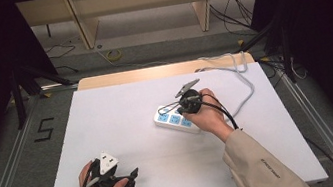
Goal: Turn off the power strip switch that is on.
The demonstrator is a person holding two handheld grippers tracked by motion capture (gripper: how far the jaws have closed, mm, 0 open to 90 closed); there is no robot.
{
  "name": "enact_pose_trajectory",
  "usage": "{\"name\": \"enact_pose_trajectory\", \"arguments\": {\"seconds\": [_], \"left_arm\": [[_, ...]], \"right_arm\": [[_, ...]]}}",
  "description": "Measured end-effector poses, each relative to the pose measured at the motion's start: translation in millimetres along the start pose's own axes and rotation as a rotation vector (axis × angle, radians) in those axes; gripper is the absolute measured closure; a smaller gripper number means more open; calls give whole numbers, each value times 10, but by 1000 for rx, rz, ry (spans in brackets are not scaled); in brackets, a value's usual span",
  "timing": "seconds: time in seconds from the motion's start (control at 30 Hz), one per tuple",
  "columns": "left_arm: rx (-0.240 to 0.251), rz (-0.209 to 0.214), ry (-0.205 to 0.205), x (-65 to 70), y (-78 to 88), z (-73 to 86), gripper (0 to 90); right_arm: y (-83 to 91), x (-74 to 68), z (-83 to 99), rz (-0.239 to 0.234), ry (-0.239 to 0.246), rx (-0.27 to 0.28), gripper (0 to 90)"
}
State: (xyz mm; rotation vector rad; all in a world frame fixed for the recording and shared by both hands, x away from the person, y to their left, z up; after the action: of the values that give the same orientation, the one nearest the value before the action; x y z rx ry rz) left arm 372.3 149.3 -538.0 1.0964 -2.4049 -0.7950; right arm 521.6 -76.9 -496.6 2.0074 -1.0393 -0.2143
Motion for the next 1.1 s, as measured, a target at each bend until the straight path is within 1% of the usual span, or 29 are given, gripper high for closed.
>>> {"name": "enact_pose_trajectory", "arguments": {"seconds": [0.17, 0.2, 0.33, 0.47, 0.7, 0.8, 0.93, 1.03, 1.1], "left_arm": [[3, -6, 2, -9, 14, 6, 71], [3, -6, 2, -9, 15, 6, 71], [3, -2, 5, 3, 3, 6, 71], [-5, -5, -6, 1, 7, 16, 71], [-4, -10, -7, -11, 24, 27, 71], [4, -8, 5, -6, 18, 26, 72], [0, -3, -6, 0, 14, 25, 72], [3, -3, -2, 4, 21, 23, 75], [-1, 3, -6, 10, 15, 27, 75]], "right_arm": [[-17, 3, -26, 2, -4, 1, 900], [-23, 1, -36, 4, -13, -4, 900], [-32, 1, -56, 0, -9, -1, 900], [-51, -16, -94, -5, -12, 3, 900], [-82, -39, -130, -13, -16, 7, 900], [-105, -45, -133, -16, -19, 4, 900], [-111, -51, -155, -16, -26, 8, 900], [-152, -56, -143, -18, -23, 0, 900], [-155, -58, -148, -17, -31, -3, 900]]}}
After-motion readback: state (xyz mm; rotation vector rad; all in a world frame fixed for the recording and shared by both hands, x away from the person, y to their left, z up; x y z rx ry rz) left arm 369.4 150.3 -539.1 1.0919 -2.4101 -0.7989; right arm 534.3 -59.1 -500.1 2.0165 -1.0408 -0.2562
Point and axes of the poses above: each handheld gripper's, and its own axes: y roughly backward along the jaws, z roughly out of its underside, x roughly to its right, the point moved 9 cm from there along -y, roughly forward along the jaws, and after that the axes turned 11 degrees about z, right-handed, at the moved point
